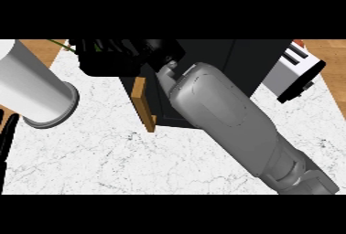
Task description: Pick up the wine, place it into the cabinet and close the cabinet
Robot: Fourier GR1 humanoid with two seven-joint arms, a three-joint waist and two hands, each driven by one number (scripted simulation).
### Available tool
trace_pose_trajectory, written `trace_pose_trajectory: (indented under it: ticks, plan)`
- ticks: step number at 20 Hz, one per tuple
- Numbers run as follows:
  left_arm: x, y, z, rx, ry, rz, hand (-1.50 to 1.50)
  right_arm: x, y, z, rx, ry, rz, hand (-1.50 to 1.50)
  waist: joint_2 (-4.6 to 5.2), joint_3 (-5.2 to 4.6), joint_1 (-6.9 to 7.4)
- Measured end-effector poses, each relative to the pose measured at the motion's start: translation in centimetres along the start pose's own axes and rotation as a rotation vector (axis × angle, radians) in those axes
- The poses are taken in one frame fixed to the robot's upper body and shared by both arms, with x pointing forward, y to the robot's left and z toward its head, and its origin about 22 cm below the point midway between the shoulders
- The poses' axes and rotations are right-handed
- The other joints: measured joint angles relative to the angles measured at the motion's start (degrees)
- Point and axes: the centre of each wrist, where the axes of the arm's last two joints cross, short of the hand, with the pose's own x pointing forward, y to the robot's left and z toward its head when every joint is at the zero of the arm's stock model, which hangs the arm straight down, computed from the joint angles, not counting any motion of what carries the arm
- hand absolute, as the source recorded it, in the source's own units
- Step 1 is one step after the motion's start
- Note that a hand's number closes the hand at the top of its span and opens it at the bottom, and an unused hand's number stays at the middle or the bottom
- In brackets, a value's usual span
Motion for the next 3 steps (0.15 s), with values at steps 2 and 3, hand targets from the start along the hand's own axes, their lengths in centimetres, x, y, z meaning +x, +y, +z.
trace_pose_trajectory:
  ticks: [2,3]
  plan:
    - [0.02,0.07,-0.13,-0.002,-0.001,-0.003,-1.5,-0.33,-0.27,0.06,0.004,-0.016,0.018,1.5,-0.13,-0.05,0.12]
    - [0.02,0.03,-0.07,-0.006,0.0,0.0,-1.5,-0.49,-0.32,0.08,0.0,-0.019,0.027,1.5,-0.24,-0.01,0.21]
